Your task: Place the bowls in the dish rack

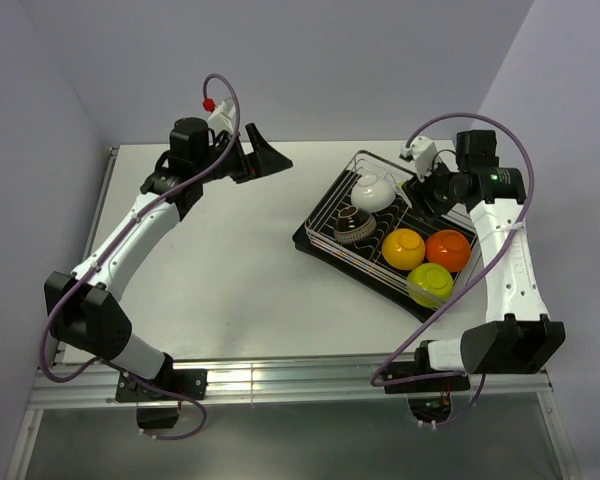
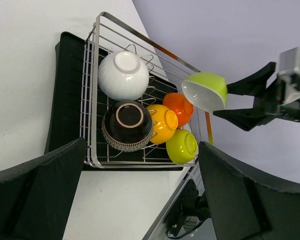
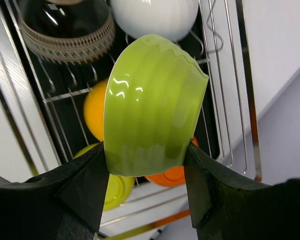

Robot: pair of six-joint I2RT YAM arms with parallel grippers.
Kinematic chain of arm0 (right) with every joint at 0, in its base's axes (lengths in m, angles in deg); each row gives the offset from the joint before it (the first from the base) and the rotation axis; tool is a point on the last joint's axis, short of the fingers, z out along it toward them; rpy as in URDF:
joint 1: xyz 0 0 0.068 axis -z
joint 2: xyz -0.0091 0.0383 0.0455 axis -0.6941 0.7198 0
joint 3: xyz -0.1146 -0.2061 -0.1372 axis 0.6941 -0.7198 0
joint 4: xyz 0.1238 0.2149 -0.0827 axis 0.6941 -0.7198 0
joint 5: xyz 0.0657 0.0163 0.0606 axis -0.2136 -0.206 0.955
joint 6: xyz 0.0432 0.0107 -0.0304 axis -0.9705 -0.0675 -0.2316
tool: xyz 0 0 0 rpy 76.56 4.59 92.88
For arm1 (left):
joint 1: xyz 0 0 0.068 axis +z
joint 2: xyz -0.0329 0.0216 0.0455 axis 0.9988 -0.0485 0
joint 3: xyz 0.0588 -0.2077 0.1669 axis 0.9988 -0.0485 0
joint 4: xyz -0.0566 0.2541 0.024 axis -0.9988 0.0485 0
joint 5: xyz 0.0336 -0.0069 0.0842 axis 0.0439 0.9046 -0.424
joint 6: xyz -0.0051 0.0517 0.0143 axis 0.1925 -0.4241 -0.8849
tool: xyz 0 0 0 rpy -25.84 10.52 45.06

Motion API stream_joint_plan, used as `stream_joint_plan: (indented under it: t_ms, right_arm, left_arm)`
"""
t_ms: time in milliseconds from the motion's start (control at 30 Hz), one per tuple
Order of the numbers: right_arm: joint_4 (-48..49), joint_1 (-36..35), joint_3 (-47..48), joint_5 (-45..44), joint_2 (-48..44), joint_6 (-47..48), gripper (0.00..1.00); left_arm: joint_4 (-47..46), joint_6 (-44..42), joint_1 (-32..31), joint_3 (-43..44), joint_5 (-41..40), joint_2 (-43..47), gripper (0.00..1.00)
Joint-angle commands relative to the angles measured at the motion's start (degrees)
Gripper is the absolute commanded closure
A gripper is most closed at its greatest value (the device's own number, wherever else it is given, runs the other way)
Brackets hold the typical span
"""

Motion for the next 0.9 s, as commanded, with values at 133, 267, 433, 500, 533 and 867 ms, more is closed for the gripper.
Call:
stream_joint_plan:
  t_ms: [133, 267, 433, 500, 533, 867]
  right_arm:
    - [5.87, 0.2, -6.45, -10.64, -0.51, 13.58, 1.0]
    - [11.67, 0.29, -11.12, -13.45, -1.65, 18.95, 1.0]
    - [13.79, 0.38, -11.22, -16.09, 1.86, 21.25, 1.0]
    - [14.57, 0.9, -10.86, -16.7, 3.79, 21.51, 1.0]
    - [15.27, 0.99, -11.03, -16.97, 4.23, 21.6, 1.0]
    - [22.84, 1.43, -13.58, -18.99, 8.1, 23.0, 1.0]
  left_arm:
    - [-0.25, -1.09, 1.32, 1.85, -0.51, 2.38, 0.0]
    - [-0.25, -1.0, 1.76, 2.03, -0.42, 2.38, 0.01]
    - [-0.25, -0.74, 1.85, 2.38, -0.5, 1.86, 0.0]
    - [-0.25, -0.83, 1.93, 2.38, -0.42, 1.77, 0.0]
    - [-0.25, -0.83, 1.93, 2.47, -0.33, 1.68, 0.01]
    - [0.02, -0.83, 2.29, 3.43, -0.51, 0.8, 0.01]
